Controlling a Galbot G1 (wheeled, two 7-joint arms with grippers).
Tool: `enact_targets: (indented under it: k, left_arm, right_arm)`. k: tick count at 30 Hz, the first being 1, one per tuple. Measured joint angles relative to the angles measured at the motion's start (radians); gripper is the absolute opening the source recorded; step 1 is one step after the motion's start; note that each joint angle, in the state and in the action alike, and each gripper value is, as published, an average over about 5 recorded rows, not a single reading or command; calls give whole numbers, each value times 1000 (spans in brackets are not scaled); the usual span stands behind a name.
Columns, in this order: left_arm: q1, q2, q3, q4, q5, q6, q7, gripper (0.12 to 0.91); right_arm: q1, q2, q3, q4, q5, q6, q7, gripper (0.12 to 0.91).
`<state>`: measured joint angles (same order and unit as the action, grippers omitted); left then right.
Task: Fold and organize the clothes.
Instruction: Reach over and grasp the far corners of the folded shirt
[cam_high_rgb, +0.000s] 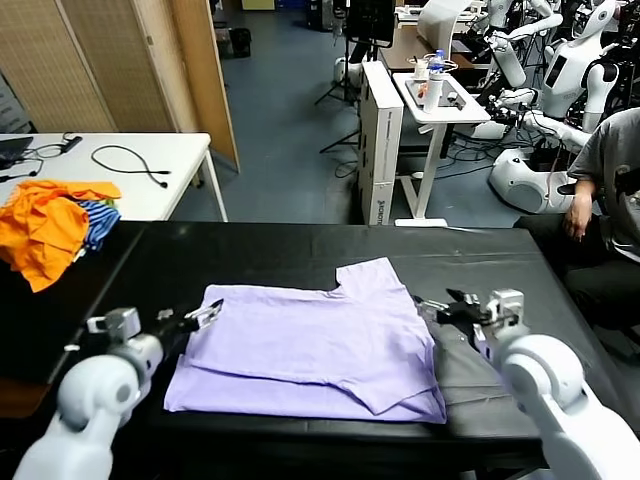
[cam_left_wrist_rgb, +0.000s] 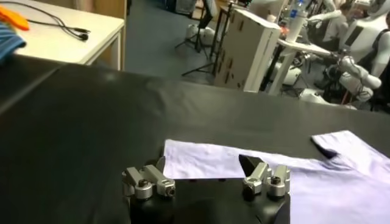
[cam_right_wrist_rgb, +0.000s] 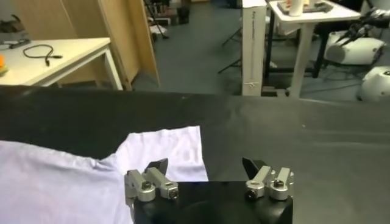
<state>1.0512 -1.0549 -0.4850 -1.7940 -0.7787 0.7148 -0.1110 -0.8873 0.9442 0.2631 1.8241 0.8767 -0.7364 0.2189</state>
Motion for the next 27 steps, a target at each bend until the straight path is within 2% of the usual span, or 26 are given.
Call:
enact_targets:
  k: [7, 11, 20, 27]
  left_arm:
    - [-97, 4, 70, 112, 14, -7, 5, 907]
    - [-113, 3, 81, 147, 27, -11, 9, 907]
    - [-117, 6, 85, 163, 30, -14, 11, 907]
    - [-125, 2, 81, 175, 31, -26, 14, 907]
  right_arm:
    - [76, 17, -64, -106, -6, 0, -9, 907]
    - [101, 24, -90, -146, -18, 0, -36, 907]
    - [159, 43, -150, -219, -35, 0, -73, 907]
    - [199, 55, -185, -263, -42, 0, -82, 907]
